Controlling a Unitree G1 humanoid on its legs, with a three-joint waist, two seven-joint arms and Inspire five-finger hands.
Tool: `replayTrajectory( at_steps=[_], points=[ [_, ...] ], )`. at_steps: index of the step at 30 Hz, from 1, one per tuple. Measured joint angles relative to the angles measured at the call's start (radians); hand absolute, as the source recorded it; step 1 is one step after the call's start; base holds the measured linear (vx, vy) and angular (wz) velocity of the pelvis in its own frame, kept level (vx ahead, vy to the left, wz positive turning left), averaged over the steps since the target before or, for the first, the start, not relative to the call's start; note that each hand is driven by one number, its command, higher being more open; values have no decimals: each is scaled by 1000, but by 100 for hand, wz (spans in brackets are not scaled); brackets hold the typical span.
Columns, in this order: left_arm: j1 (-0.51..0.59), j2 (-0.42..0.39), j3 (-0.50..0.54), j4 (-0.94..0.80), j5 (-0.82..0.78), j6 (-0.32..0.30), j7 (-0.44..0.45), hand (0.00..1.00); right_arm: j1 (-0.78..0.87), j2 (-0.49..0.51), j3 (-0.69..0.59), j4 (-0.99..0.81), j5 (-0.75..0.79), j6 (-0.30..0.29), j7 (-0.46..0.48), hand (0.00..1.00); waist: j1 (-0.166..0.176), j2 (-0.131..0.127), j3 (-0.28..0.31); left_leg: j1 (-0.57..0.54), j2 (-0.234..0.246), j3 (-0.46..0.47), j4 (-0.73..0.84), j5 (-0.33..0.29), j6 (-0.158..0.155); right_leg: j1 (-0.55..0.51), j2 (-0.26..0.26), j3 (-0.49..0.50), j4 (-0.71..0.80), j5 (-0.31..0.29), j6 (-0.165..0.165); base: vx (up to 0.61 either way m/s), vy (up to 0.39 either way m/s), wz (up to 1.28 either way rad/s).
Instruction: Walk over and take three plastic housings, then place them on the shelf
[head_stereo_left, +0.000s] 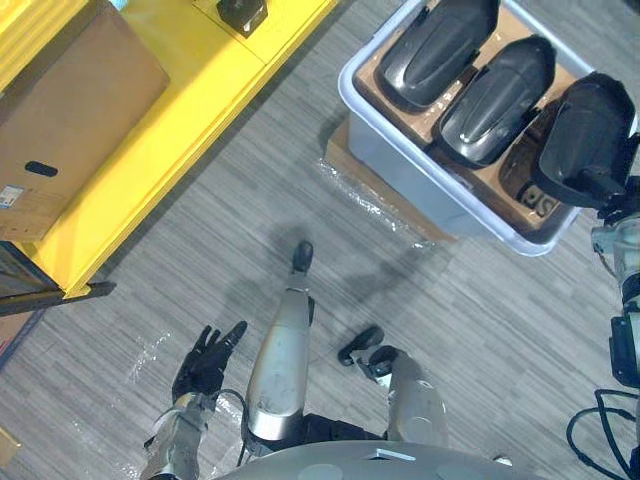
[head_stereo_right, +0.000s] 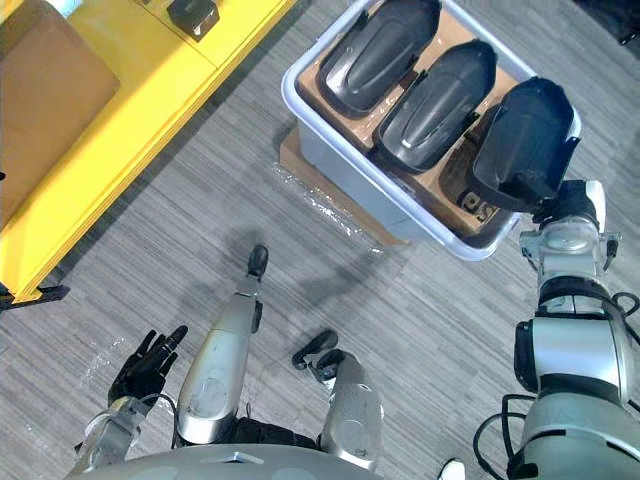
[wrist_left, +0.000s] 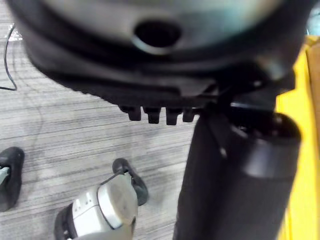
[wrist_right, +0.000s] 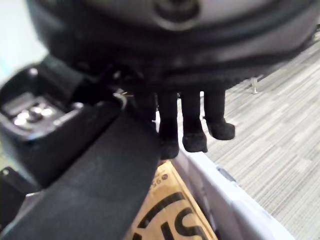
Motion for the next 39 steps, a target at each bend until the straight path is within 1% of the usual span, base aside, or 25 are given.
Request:
replayTrajectory(
  at_steps=[1, 2, 4, 7, 10, 11, 12, 13, 14, 15, 17, 20, 22, 23, 24, 26, 27, 29, 30, 32, 33, 35, 36, 37, 39],
  points=[
    [4, 6, 7, -6, 0, 0, 0, 100, 8, 7, -7, -16, -23, 1, -11, 0, -2, -15, 0, 14, 2, 2, -8, 1, -1, 15, 7, 3, -16, 8, 6, 58, -33, -5],
    [11, 8, 15, -20, 0, -5, -1, 100, 9, 16, -9, -41, -28, 14, -32, 0, -6, -31, 3, 33, 4, 9, -17, 1, -1, 31, 13, 9, -33, 17, 6, 79, -42, -9],
    [35, 8, 16, -69, -5, -16, -15, 100, 20, 38, -33, -116, -32, 48, -86, 0, -16, -52, 3, 77, 8, 23, -41, 5, -8, 72, 26, 16, -76, 39, 7, 71, -28, -13],
    [57, 7, 11, -159, -22, -16, -65, 100, 55, 41, -45, -231, -66, 88, -151, 0, -23, -60, 1, 145, 6, 43, -81, 6, -8, 133, 34, 30, -126, 62, 13, 65, -4, -15],
    [69, 21, -8, -314, -28, -18, -91, 100, 77, 41, -47, -380, -85, 137, -225, 0, -33, -81, -14, 211, 3, 85, -160, 13, -5, 161, 41, 53, -176, 83, 18, 46, 18, -27],
    [65, 28, -12, -421, -28, -10, -99, 100, 95, 53, -47, -505, -148, 165, -245, 0, -63, -103, -51, 276, -5, 139, -254, 41, 2, 192, 42, 64, -229, 104, 33, 130, 12, -25],
    [64, 28, -18, -447, -28, 3, -99, 100, 126, 69, -47, -563, -180, 164, -256, 0, -74, -112, -92, 280, -11, 145, -277, 46, 3, 193, 42, 66, -255, 117, 39, 202, -9, -24],
    [56, 28, -29, -460, -28, 11, -102, 100, 145, 89, -47, -620, -204, 163, -258, 0, -82, -115, -117, 299, -15, 158, -292, 54, 5, 210, 40, 74, -283, 130, 45, 170, -25, -14],
    [48, 28, -33, -467, -28, 22, -104, 100, 156, 98, -47, -646, -220, 161, -258, 0, -83, -115, -124, 307, -20, 163, -291, 53, 6, 222, 39, 79, -296, 137, 49, 207, -25, -7],
    [27, 29, -50, -485, -28, 43, -109, 100, 169, 117, -44, -689, -239, 154, -255, 0, -96, -114, -144, 322, -31, 165, -291, 46, 9, 249, 34, 84, -325, 146, 56, 157, -12, 4],
    [-16, 27, -58, -518, -27, 74, -108, 100, 179, 150, -44, -751, -274, 154, -252, 0, -104, -103, -154, 345, -33, 168, -291, 37, 5, 276, 37, 94, -346, 163, 55, 122, -6, 0],
    [-69, 27, -88, -615, 70, 76, -40, 100, 214, 213, -33, -867, -375, 119, -250, 0, -111, -89, -183, 363, -34, 186, -292, 34, 5, 292, 36, 107, -360, 169, 61, 54, -18, -11],
    [-134, 22, -120, -696, 108, 91, 0, 100, 245, 228, -9, -926, -444, 42, -250, 0, -120, -62, -219, 367, -34, 188, -292, 35, 5, 297, 37, 107, -368, 170, 62, -5, -25, -5],
    [-145, 23, -125, -711, 108, 96, 2, 100, 248, 230, -4, -932, -459, 26, -250, 0, -123, -55, -225, 369, -34, 189, -292, 35, 5, 299, 37, 107, -369, 170, 62, -26, -18, -6],
    [-173, 23, -137, -744, 108, 112, 2, 100, 265, 237, 3, -960, -465, -9, -250, 0, -131, -37, -238, 384, -36, 191, -292, 35, 5, 317, 37, 109, -379, 171, 65, -45, -9, -8],
    [-198, 23, -170, -775, 108, 127, -1, 100, 290, 268, 5, -983, -499, -65, -258, 0, -144, -14, -278, 396, -35, 202, -297, 34, 5, 330, 39, 117, -397, 176, 72, -64, -5, -15],
    [-205, 23, -181, -779, 108, 136, -1, 100, 298, 274, 5, -990, -499, -78, -260, 0, -149, -5, -291, 395, -34, 202, -297, 33, 3, 328, 40, 119, -399, 176, 72, -77, 3, -11],
    [-221, 18, -231, -795, 103, 162, -3, 100, 318, 292, 8, -1020, -501, -128, -267, 0, -167, 32, -321, 397, -29, 209, -298, 27, -4, 325, 43, 124, -399, 182, 69, -99, 22, -11],
    [-223, 10, -248, -800, 98, 179, -5, 100, 322, 302, 11, -1029, -507, -142, -270, 0, -174, 42, -328, 397, -28, 213, -298, 22, -11, 322, 45, 130, -402, 184, 68, -110, 41, -15],
    [-223, -8, -278, -801, 71, 208, -7, 100, 323, 326, 24, -1037, -539, -171, -279, 0, -187, 57, -339, 397, -27, 225, -298, 23, -12, 313, 50, 139, -416, 190, 61, -117, 52, -21],
    [-226, -15, -303, -801, 55, 224, -6, 100, 331, 334, 40, -1049, -540, -186, -279, 0, -190, 61, -343, 397, -22, 233, -298, 24, -13, 311, 55, 148, -427, 197, 57, -77, 34, -24],
    [-237, -20, -338, -801, 17, 244, -2, 100, 360, 365, 63, -1076, -540, -211, -279, 0, -192, 58, -346, 397, -16, 240, -298, 25, -13, 309, 60, 158, -436, 207, 58, -22, 3, -19],
    [-241, -23, -344, -801, 10, 246, 0, 100, 364, 372, 73, -1076, -540, -216, -278, 0, -192, 57, -347, 397, -15, 241, -298, 26, -13, 309, 60, 160, -436, 211, 63, 22, -13, -13],
    [-246, -34, -356, -801, -22, 247, 4, 100, 375, 393, 95, -1075, -541, -218, -276, 0, -194, 54, -351, 397, -15, 242, -297, 34, -3, 310, 60, 161, -436, 217, 60, 27, -10, -5],
    [-258, -44, -374, -801, -29, 246, 7, 100, 394, 417, 128, -1070, -541, -218, -270, 0, -193, 51, -360, 397, -19, 242, -297, 38, -2, 311, 58, 161, -436, 218, 61, 38, -13, 2]
  ],
)
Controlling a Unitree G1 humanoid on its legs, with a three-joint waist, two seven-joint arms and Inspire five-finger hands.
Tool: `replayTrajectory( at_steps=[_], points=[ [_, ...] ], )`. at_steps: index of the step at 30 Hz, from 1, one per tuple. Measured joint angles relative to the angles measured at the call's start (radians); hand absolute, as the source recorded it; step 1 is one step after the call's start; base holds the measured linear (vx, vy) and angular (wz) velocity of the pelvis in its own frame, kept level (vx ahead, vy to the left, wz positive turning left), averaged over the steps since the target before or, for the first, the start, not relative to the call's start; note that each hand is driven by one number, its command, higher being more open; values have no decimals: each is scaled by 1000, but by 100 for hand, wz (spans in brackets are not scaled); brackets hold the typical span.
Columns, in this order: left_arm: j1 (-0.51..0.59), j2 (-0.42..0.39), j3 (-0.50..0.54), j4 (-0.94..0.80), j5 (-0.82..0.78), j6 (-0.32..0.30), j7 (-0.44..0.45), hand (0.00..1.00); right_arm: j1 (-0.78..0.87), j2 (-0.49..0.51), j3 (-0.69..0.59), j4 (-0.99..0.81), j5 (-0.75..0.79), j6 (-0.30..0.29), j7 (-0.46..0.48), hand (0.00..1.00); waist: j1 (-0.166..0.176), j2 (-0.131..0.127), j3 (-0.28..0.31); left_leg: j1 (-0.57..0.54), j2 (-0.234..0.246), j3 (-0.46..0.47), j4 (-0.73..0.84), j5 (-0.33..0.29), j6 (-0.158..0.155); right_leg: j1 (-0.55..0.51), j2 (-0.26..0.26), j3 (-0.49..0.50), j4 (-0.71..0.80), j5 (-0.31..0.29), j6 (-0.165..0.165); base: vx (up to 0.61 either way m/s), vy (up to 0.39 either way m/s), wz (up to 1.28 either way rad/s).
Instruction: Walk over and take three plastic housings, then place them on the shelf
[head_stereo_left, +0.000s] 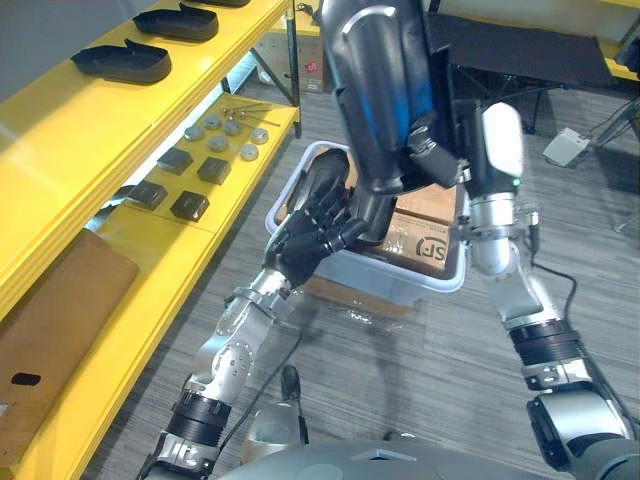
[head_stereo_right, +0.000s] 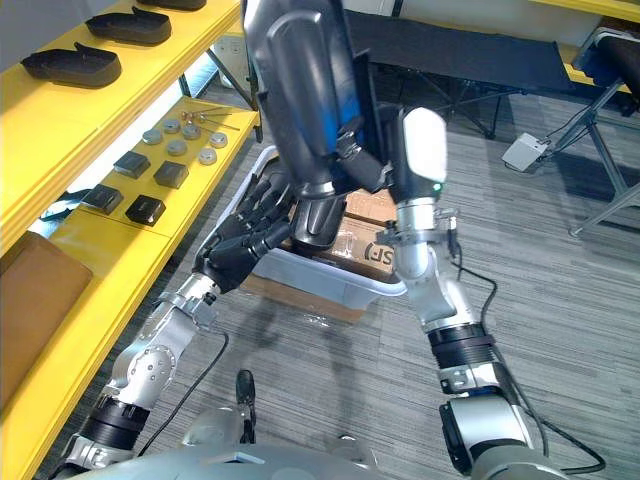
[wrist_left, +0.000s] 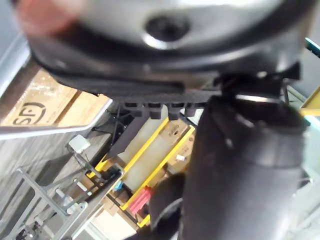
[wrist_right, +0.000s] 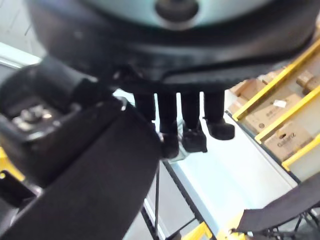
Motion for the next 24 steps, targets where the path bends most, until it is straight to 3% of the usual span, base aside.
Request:
replayTrajectory(
  at_steps=[6, 11, 20, 21, 24],
  points=[
    [-18, -9, -50, 0, -39, -2, 2, 100, 8, 40, 95, 13, -8, -17, 40, 0, 3, 8, -10, 0, 1, -7, 0, 2, 2, 0, -3, -2, 0, 0, 0, -8, -8, 4],
    [-22, -6, -69, 1, -70, -1, 61, 100, 43, 94, 110, 41, -35, -24, 42, 0, 0, 11, -38, 0, -1, -8, -1, 3, 3, 0, -5, -3, 0, 2, 3, -35, 7, 1],
    [-22, -5, -85, 1, -68, -2, 189, 100, 87, 102, 155, 62, -35, -47, 37, 0, -19, 14, -63, -4, -8, -7, 0, -3, -5, 1, -6, -1, -20, 13, -1, -21, 8, 0],
    [-22, -6, -86, 1, -68, -2, 208, 0, 87, 102, 158, 68, -36, -47, 37, 0, -21, 14, -67, -4, -8, -7, 0, -3, -5, 2, -6, -1, -23, 14, 0, 0, 0, 0],
    [-23, -10, -86, 1, -68, -3, 262, 0, 91, 102, 166, 78, -37, -50, 36, 0, -21, 14, -70, -4, -8, -7, 0, -3, -5, 5, -3, -1, -33, 19, -1, 0, 0, 0]
  ],
)
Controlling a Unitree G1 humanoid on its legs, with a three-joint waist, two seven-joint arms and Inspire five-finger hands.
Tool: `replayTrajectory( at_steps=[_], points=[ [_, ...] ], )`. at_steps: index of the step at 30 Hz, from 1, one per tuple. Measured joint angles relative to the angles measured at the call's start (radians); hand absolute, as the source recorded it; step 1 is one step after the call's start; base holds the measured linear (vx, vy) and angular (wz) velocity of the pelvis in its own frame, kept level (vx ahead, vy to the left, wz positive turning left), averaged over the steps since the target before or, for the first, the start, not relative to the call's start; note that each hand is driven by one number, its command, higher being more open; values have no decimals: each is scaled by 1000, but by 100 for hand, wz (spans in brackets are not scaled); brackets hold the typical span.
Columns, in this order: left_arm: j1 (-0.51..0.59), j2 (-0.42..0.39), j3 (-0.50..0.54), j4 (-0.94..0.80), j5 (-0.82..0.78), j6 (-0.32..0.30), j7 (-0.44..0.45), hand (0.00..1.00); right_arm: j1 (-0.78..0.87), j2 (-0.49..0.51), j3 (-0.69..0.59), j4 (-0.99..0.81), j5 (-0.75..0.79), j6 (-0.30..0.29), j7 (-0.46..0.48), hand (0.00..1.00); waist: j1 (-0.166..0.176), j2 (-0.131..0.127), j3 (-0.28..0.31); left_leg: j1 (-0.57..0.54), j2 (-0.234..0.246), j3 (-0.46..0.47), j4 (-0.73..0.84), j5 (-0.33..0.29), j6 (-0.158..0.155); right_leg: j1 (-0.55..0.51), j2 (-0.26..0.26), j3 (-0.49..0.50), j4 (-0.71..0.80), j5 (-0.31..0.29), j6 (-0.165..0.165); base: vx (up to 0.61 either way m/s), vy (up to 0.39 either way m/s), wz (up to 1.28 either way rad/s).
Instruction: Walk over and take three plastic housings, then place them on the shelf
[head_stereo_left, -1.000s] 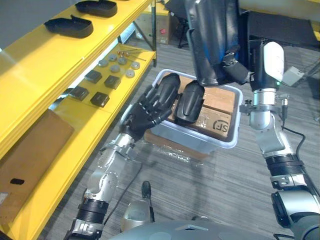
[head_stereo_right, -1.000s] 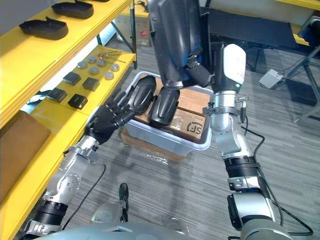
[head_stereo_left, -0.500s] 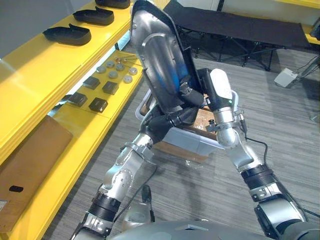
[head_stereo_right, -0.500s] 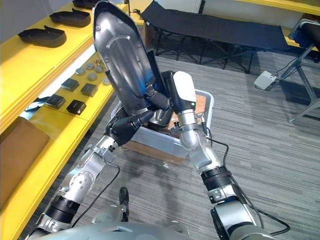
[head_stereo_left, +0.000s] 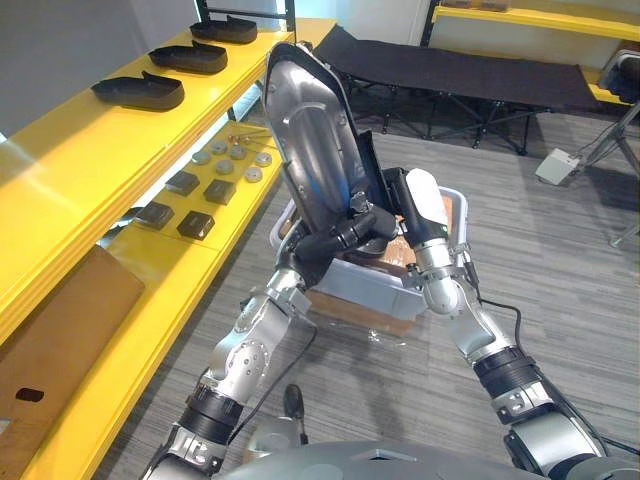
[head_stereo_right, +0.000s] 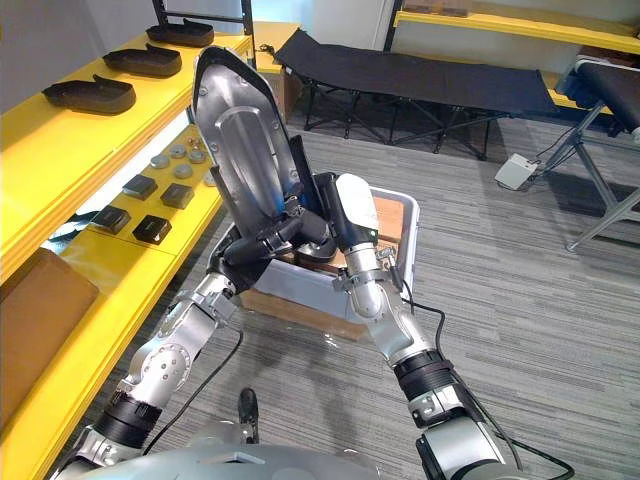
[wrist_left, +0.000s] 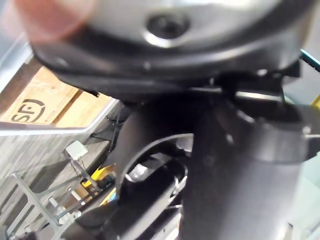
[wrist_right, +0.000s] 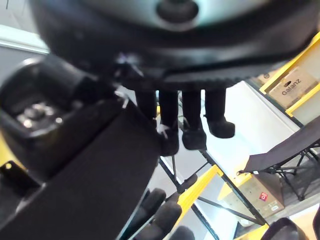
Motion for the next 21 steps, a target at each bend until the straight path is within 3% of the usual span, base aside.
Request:
replayTrajectory(
  at_steps=[13, 21],
  points=[
    [2, -31, 43, 54, 4, -8, 85, 0, 25, 37, 33, 2, -40, -13, -31, 0, 2, -14, -22, 0, -2, -4, 0, 7, 9, 4, 1, -3, -2, 3, 6, 0, -1, 1],
    [27, -31, 20, 61, 6, -87, 93, 0, 26, 66, 37, 3, -40, -12, -30, 0, 2, -14, -24, 0, -2, -10, 0, 1, 1, 7, 0, -11, -4, -1, -1, -13, 3, 2]
  ],
)
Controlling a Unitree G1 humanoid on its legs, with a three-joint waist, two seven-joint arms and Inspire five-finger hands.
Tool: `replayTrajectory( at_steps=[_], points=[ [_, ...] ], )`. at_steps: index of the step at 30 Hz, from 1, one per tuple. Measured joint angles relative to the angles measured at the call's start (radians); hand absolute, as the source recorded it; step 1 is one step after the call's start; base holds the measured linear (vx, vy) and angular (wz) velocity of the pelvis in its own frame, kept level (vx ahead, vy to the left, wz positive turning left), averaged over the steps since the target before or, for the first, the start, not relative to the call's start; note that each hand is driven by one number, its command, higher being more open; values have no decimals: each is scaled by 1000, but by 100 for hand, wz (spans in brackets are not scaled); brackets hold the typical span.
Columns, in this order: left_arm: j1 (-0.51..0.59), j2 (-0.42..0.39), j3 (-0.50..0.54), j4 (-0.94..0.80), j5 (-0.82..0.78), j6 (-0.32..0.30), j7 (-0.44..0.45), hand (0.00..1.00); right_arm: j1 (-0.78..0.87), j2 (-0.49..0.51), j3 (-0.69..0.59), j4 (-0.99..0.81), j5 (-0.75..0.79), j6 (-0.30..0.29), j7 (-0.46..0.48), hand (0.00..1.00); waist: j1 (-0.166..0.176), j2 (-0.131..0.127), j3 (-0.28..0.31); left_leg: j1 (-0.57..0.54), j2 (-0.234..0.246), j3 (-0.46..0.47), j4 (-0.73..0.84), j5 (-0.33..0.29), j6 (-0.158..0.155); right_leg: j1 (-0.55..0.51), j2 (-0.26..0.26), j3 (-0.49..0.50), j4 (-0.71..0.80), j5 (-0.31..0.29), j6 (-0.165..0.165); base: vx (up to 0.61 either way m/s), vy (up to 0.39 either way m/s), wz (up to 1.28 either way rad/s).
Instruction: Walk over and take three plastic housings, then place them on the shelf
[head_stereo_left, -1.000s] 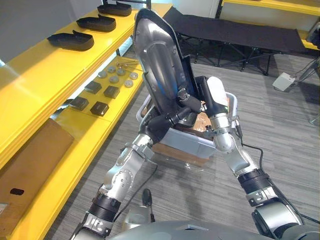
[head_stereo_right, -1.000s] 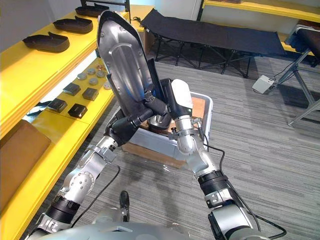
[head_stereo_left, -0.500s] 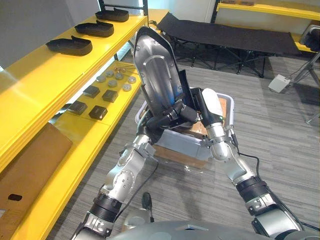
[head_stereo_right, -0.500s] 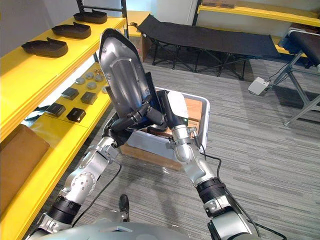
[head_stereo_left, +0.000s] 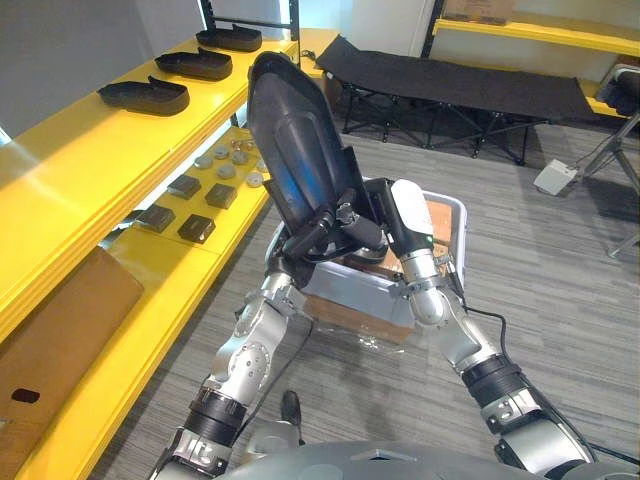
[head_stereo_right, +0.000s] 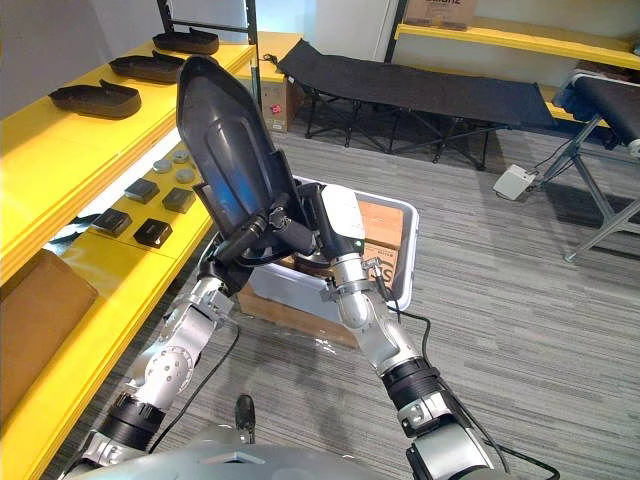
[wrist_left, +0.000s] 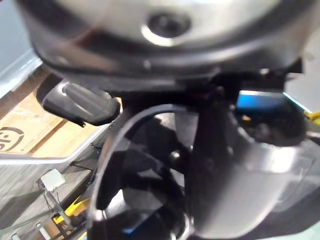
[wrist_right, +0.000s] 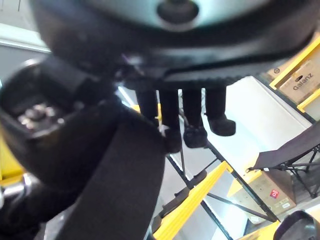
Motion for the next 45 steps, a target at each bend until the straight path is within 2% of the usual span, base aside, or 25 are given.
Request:
replayTrajectory(
  at_steps=[6, 7, 11, 15, 21, 25, 29, 32, 33, 37, 39, 42, 45],
  points=[
    [15, 0, -7, 0, 5, -28, 4, 0, 16, 25, 0, 0, 1, 0, -8, 0, 2, -6, -4, 0, 0, 0, 0, -1, -1, 2, 1, -2, -5, 1, 0, 0, 0, 0],
    [16, 0, -7, 0, 16, -30, 4, 0, 21, 30, -2, 0, 2, 0, -12, 100, 2, -9, -6, 0, 0, 0, 0, -1, -1, 3, 1, -2, -7, 1, 0, 0, 0, 0],
    [17, -1, -9, 0, 52, -51, 15, 0, 36, 40, -2, -2, 13, 0, -23, 100, -1, -16, -10, 0, -1, 3, 0, -1, -2, 3, 1, -1, -12, 2, 0, 0, 0, -2],
    [16, -49, 28, 0, 166, -153, 71, 0, 98, 54, 42, -5, 50, -41, -23, 100, -3, -18, -11, 0, 0, 7, 0, 1, 1, 2, 2, 1, -14, 1, 0, 0, 0, -3],
    [14, -94, 47, -6, 326, -221, 144, 0, 119, 80, 76, -5, 101, -41, -22, 100, -3, -19, -12, 1, 0, 7, 0, 1, 2, 2, 2, 3, -13, 1, -1, 0, 0, 0],
    [13, -110, 75, -25, 548, -228, 250, 0, 144, 108, 84, -5, 145, -41, -22, 100, -5, -19, -12, 1, 1, 9, 0, -4, -5, 0, 2, 8, -11, -1, -3, 0, 0, 0],
    [13, -114, 136, -32, 876, -247, 408, 0, 178, 109, 84, -5, 172, -38, -16, 100, -6, -18, -12, 1, 1, 10, 0, -9, -11, -2, 2, 10, -10, 0, -3, 0, 0, 0],
    [13, -112, 175, -60, 969, -249, 466, 0, 190, 111, 83, -5, 221, -38, -12, 100, -5, -18, -12, 1, 2, 10, 0, -10, -12, -2, 2, 11, -11, -1, -3, 0, 0, 0],
    [14, -110, 194, -71, 988, -253, 477, 0, 192, 112, 82, -8, 304, -47, 23, 100, -5, -18, -12, 1, 2, 10, 0, -11, -12, -2, 2, 12, -12, -1, -3, 0, 0, 0],
    [35, -105, 235, -103, 989, -256, 494, 0, 249, 122, 55, -104, 618, -54, 173, 100, -7, -17, -13, 0, 2, 12, 0, -15, -13, -3, 0, 14, -14, -1, -3, 0, 0, -1],
    [86, -105, 270, -103, 982, -273, 476, 0, 303, 157, -8, -162, 769, -55, 259, 100, -12, -15, -14, 0, 3, 20, 0, -18, -13, -8, -1, 21, -15, -1, -3, 3, 0, -10],
    [154, -105, 303, -103, 957, -301, 422, 0, 343, 178, -104, -166, 811, -51, 302, 100, -20, -14, -14, 0, 3, 34, 1, -22, -13, -16, -1, 35, -15, -1, -3, 17, 4, -14],
    [249, -107, 333, -136, 791, -334, 325, 0, 411, 192, -268, -157, 882, -5, 366, 100, -32, -12, -15, 0, 6, 56, 1, -27, -13, -29, -2, 54, -15, -1, -4, 29, 7, -19]
  ],
)
